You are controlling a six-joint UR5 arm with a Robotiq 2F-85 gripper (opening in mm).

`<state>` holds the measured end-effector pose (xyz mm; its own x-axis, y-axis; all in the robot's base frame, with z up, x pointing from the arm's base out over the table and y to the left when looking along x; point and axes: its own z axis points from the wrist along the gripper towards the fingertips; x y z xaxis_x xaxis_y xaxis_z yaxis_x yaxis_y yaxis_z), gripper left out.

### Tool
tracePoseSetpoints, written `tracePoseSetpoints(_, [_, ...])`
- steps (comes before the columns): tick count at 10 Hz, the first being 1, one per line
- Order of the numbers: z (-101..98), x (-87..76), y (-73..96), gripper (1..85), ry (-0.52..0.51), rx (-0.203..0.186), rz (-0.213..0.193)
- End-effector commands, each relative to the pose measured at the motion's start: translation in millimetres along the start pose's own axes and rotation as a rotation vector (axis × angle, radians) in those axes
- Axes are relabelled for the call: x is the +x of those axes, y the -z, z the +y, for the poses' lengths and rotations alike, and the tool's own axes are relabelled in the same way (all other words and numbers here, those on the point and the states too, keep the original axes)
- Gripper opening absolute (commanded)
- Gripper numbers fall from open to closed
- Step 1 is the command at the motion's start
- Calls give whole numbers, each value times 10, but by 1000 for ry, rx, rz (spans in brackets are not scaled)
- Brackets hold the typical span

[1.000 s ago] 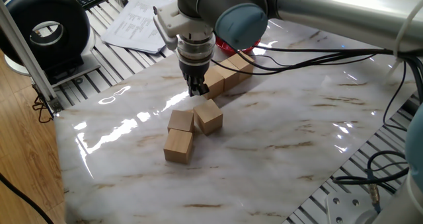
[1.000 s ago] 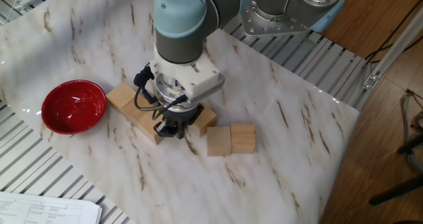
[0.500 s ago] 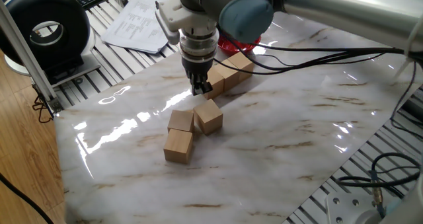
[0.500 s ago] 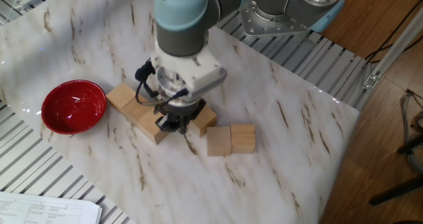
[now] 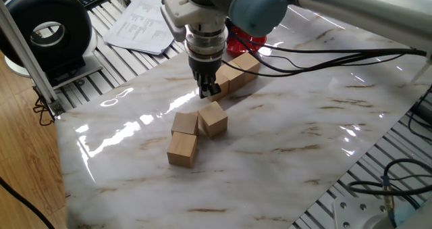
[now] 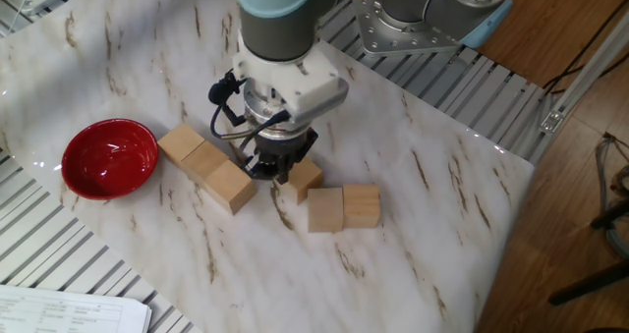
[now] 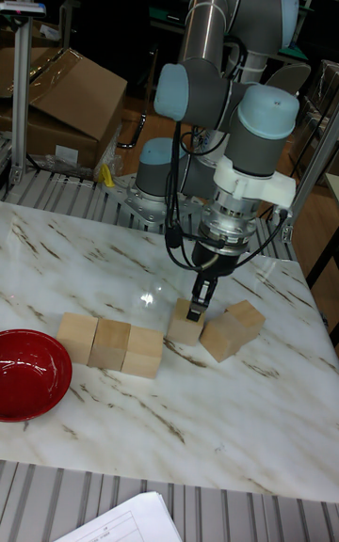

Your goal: Stack the blocks into a pyramid shape

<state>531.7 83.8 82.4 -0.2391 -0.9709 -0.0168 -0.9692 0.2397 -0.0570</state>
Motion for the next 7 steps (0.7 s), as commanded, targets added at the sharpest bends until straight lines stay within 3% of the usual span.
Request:
tracePoseSetpoints(1, [-75,-29,7,140,87,34,-14])
tracePoseSetpoints(2, [-152,-99,-36,330,155,57,-44])
tracePoseSetpoints(3, [-196,-104,-88,457,188,66,-53])
tracePoseSetpoints(4, [-193,-107,-117,527,187,60,-60])
tracePoseSetpoints(6, [-144,-75,-125,650,210,41,-51])
tracePoseSetpoints(7, [-168,63,-142,787,252,44,-5])
